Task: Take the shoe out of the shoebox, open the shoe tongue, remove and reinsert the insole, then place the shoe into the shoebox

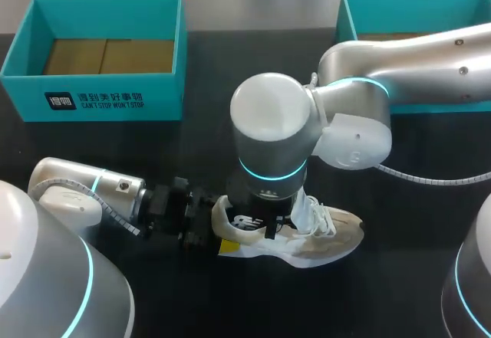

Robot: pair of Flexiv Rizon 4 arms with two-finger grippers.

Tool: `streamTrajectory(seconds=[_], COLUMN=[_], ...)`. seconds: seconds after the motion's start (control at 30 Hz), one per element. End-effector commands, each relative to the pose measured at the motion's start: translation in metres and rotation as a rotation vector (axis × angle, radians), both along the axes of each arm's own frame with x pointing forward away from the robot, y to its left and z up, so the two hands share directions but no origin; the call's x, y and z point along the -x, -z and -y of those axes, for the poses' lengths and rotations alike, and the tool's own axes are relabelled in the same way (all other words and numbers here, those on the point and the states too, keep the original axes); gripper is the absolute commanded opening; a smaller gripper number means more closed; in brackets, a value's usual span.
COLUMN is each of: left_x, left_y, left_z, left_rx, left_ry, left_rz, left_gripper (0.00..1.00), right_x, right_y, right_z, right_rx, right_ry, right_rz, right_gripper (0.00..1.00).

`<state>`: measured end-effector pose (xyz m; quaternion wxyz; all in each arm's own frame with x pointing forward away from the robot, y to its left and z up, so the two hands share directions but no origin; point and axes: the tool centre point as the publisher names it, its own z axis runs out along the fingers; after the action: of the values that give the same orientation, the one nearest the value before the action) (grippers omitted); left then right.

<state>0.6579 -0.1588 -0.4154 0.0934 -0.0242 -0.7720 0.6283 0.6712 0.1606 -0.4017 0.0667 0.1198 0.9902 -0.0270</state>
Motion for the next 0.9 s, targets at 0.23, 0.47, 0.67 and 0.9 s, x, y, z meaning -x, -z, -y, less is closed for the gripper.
streamTrajectory(seconds=[0.23, 0.47, 0.67, 0.9], left_x=[0.000, 0.000, 0.000, 0.000], left_y=[0.000, 0.000, 0.000, 0.000], left_z=[0.001, 0.001, 0.001, 0.001], left_rx=[0.000, 0.000, 0.000, 0.000], left_ry=[0.001, 0.001, 0.001, 0.001], left_rz=[0.000, 0.000, 0.000, 0.000], left_gripper=[0.00, 0.00, 0.00, 0.00], right_x=[0.002, 0.011, 0.021, 0.032], right_y=[0.026, 0.039, 0.045, 0.050], right_z=[-0.002, -0.007, -0.008, -0.010], right_rx=[-0.044, -0.062, -0.075, -0.085], right_ry=[-0.042, -0.102, -0.101, -0.103], right_rz=[-0.113, -0.223, -0.260, -0.289], right_gripper=[0.23, 0.18, 0.11, 0.00])
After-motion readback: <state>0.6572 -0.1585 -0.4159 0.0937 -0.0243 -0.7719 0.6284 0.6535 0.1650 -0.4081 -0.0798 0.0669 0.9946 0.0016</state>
